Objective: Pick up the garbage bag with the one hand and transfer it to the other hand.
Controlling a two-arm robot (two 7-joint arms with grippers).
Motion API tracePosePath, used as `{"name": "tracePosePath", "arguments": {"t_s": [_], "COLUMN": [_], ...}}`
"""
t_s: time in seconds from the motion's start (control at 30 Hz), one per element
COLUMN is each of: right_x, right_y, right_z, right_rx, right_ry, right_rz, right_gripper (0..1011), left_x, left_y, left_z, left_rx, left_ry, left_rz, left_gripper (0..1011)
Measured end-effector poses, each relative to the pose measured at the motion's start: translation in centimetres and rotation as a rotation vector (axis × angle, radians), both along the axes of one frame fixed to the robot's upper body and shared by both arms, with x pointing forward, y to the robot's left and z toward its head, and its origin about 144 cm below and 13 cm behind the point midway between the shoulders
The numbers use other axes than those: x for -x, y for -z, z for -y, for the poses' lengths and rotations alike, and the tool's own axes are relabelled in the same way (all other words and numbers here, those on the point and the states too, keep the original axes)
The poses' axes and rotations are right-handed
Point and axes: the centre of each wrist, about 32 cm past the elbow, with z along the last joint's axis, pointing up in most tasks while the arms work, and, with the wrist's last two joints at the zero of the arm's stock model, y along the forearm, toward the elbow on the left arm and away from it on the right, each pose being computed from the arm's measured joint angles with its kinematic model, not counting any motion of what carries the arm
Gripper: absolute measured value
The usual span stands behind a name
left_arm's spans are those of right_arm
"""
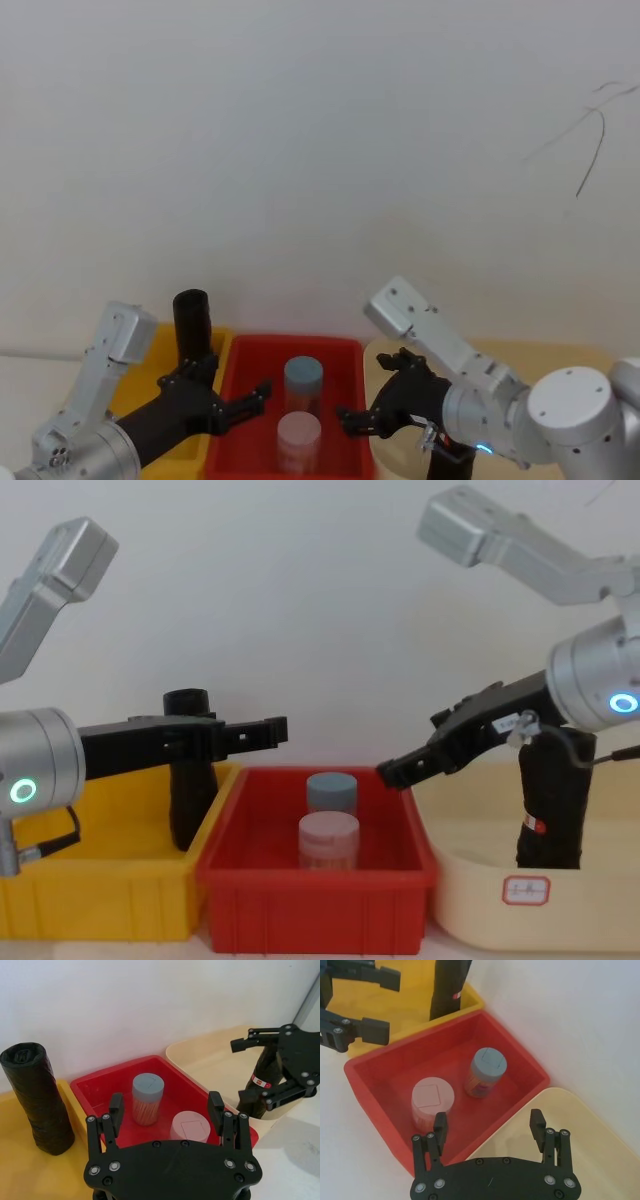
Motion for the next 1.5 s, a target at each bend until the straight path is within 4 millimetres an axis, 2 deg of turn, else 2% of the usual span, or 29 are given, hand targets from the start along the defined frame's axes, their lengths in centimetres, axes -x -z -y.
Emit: {"name": "tracePosePath", "arguments": {"t_s": [0.7,1.5], "right_x": [-2.0,-4.0], "right_y": [0.9,0.9], "right_z": [-2.6,-4.4], "right_rx": [0.091,0.025], "right_ry": [-0.042,-0.092], "right_rz": [-0.059,-0.164], "right_gripper": [1001,1002], "left_x": [0.0,0.0], "left_y": [0.0,0.0], "left_z": [0.0,0.0], "left_rx": [0.0,0.0], "left_ry": [0.0,0.0], "left_rz": [0.0,0.0], "left_gripper": [1001,1001]}}
